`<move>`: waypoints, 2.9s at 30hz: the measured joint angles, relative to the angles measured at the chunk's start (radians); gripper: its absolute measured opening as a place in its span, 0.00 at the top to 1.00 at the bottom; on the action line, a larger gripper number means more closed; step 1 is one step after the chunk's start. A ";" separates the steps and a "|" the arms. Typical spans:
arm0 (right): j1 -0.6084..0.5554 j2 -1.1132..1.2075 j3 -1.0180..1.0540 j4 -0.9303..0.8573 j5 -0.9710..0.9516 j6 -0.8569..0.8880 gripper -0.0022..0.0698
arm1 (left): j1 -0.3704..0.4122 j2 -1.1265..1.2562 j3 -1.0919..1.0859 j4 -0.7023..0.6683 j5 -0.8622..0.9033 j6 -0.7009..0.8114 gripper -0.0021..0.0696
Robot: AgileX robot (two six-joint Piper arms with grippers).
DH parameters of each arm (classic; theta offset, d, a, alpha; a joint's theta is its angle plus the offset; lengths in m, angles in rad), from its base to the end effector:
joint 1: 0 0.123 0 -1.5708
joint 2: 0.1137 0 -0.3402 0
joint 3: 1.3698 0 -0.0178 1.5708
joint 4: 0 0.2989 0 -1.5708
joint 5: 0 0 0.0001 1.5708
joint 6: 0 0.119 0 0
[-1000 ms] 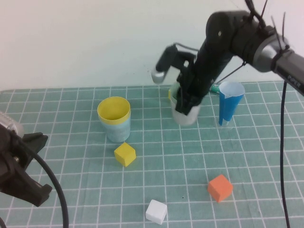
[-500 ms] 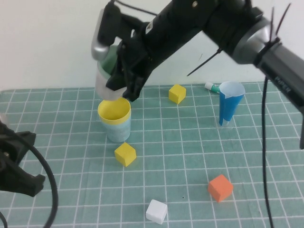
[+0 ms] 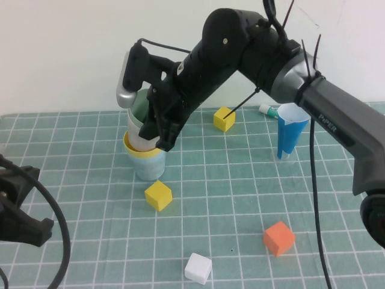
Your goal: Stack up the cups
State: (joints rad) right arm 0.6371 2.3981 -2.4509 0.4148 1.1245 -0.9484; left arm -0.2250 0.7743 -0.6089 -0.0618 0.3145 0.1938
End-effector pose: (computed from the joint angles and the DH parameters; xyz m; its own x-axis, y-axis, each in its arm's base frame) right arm 0.4830 0.4113 0.2926 0.0260 -0.7796 -0.6257 -0.9752 0.1179 -0.1875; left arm 0.1892 -0.0456 0.3358 -0.3367 0.2151 -0.9167 0.2882 0.9504 0.1172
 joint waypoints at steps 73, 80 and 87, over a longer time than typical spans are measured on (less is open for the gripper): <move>-0.006 -2.095 2.080 -0.801 -0.420 1.056 0.97 | 0.000 -0.668 0.401 0.036 0.215 -0.121 0.97; -0.006 -2.095 2.080 -0.799 -0.420 1.058 0.97 | 0.000 -0.677 0.428 0.040 0.209 -0.123 0.97; -0.006 -2.095 2.080 -0.799 -0.420 1.058 0.97 | 0.000 -0.759 0.499 0.062 0.213 -0.123 0.97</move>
State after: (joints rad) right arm 0.6314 0.3032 -0.3711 -0.3844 0.7044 0.1099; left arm -0.2250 0.0152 -0.1097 0.0000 0.5278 0.0710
